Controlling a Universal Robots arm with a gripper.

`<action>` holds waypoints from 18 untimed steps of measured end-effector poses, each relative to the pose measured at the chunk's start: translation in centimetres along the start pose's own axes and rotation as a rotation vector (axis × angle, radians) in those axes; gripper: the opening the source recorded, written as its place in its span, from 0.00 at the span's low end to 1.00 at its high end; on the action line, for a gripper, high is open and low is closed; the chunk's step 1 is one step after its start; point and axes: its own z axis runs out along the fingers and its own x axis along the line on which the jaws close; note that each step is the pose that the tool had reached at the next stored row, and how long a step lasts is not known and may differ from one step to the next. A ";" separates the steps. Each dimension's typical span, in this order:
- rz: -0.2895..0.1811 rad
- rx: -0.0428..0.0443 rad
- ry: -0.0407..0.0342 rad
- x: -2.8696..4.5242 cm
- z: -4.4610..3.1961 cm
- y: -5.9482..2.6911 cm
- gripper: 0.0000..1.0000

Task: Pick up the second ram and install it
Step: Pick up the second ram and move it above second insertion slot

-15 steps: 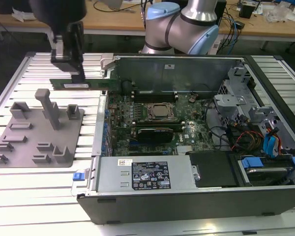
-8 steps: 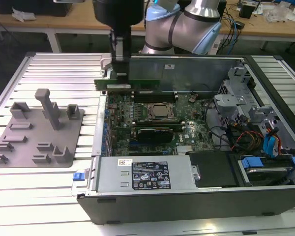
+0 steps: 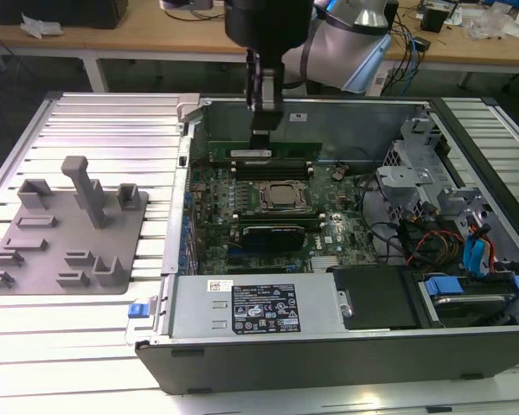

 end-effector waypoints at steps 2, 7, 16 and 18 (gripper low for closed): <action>0.000 -0.0005 0.0000 -0.03 0.25 -1.00 0.09; 0.000 -0.0056 0.0001 -0.39 1.00 -1.88 0.09; 0.000 -0.0104 0.0001 -1.67 2.12 -2.64 0.09; 0.000 -0.0109 0.0001 -2.14 2.41 -2.72 0.09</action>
